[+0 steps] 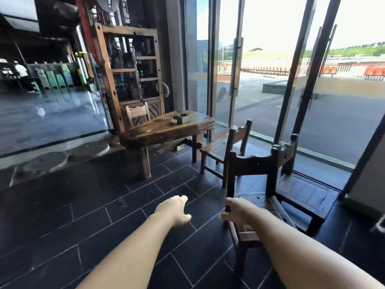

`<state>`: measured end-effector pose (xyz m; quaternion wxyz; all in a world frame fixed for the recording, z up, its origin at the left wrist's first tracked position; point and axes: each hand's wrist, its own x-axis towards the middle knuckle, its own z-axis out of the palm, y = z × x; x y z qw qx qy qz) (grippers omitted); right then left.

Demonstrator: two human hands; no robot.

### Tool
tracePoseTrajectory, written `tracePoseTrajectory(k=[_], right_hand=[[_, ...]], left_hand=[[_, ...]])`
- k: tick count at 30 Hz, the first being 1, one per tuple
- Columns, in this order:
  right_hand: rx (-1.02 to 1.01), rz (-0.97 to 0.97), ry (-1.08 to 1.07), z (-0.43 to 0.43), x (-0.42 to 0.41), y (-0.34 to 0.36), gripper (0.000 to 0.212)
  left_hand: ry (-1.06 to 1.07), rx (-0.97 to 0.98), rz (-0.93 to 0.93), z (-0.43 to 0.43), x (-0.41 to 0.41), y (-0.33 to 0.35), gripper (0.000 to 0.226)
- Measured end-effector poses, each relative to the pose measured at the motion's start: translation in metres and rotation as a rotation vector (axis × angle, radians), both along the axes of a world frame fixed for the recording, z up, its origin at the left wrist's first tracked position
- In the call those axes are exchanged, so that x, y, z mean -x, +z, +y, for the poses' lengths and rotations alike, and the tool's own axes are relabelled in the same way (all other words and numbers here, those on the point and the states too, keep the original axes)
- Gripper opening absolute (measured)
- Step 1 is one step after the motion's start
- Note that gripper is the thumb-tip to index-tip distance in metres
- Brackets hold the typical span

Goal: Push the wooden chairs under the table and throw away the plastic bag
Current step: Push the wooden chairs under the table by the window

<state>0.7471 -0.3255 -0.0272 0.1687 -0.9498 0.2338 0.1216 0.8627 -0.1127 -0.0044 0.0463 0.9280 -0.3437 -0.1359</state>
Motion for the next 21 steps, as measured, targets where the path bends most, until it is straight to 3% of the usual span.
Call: tracePoseTrajectory(k=[10, 15, 21], right_hand=[[0.033, 0.095, 0.034, -0.083, -0.151, -0.022, 0.045], [0.021, 0.046, -0.024, -0.133, -0.252, -0.031, 0.061], [0.011, 0.051, -0.099, -0.185, -0.370, -0.018, 0.056]], left_hand=[[-0.023, -0.013, 0.046, -0.087, -0.149, -0.028, 0.060], [-0.090, -0.028, 0.035, -0.142, -0.256, -0.038, 0.061], [-0.154, -0.047, 0.025, -0.208, -0.392, -0.024, 0.057]])
